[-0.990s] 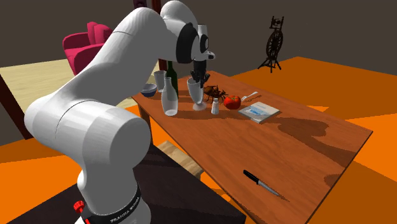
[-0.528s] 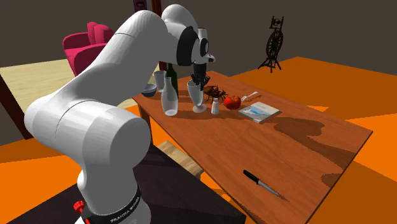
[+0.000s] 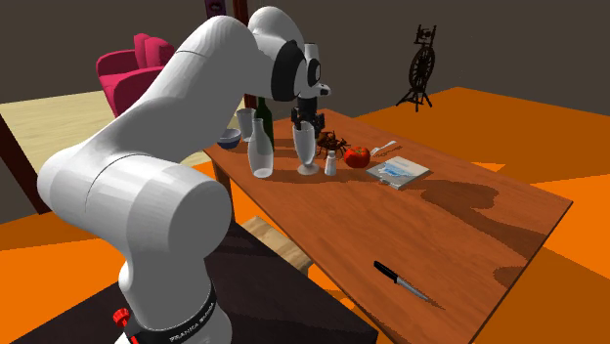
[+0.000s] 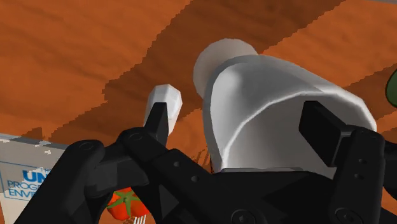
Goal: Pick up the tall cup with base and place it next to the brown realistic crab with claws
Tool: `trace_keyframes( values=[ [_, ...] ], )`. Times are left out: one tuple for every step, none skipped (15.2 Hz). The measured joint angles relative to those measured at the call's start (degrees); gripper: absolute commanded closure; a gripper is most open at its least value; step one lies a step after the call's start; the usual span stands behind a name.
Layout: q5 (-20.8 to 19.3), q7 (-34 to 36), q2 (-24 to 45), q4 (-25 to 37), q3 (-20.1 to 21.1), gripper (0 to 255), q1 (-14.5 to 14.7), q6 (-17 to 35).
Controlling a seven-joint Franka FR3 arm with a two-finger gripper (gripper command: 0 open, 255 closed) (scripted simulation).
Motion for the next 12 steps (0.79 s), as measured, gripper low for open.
trace_keyframes(
  values=[
    [0.0,0.0,0.0,0.0,0.0,0,0.0,0.0],
    [0.1,0.0,-0.2,0.5,0.0,0,0.1,-0.7],
    [0.2,-0.1,-1.2,0.4,0.2,0,0.0,-1.6],
    [0.3,-0.3,-1.3,1.8,0.2,0,0.1,-3.0],
    [0.4,-0.3,-2.9,0.4,0.4,0,-0.2,-3.3],
    [0.4,-0.4,-3.0,1.3,0.4,0,-0.2,-4.2],
    [0.5,-0.3,-3.3,1.0,0.4,0,-0.1,-4.3],
    [0.5,-0.3,-3.5,0.9,0.4,0,-0.1,-4.4],
    [0.5,-0.3,-3.6,0.9,0.4,0,-0.1,-4.4],
    [0.5,-0.2,-3.6,0.9,0.5,0,-0.1,-4.4],
    [0.5,-0.2,-3.7,0.8,0.5,0,-0.1,-4.5],
    [0.5,-0.2,-3.7,0.8,0.5,0,-0.1,-4.5]
  ],
)
